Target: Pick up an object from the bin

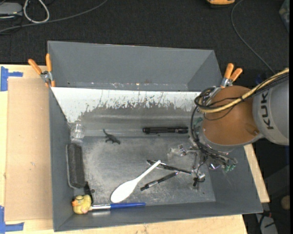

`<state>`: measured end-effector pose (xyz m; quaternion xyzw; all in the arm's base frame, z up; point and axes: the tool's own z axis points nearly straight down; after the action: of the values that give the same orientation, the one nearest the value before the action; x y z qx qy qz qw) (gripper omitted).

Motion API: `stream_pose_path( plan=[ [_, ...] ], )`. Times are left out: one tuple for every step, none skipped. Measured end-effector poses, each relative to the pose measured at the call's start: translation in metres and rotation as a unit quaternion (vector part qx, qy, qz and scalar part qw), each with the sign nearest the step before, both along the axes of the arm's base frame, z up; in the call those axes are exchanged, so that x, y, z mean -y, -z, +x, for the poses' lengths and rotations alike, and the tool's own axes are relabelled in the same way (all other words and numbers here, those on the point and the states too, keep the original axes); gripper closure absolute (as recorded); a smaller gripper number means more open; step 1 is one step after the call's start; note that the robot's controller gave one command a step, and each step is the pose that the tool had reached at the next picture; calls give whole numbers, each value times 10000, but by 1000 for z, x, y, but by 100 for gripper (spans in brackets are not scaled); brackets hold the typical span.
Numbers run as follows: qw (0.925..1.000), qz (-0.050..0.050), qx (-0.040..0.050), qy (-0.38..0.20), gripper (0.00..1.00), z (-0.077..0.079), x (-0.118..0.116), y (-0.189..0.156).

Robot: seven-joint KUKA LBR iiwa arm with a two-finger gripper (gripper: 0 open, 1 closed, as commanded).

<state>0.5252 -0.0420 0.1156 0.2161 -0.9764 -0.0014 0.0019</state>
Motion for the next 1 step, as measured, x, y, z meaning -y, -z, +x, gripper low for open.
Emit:
stream_pose_path(
  plan=[
    [9998, 0, 6, -191, 0, -22, -28, 47]
  ],
)
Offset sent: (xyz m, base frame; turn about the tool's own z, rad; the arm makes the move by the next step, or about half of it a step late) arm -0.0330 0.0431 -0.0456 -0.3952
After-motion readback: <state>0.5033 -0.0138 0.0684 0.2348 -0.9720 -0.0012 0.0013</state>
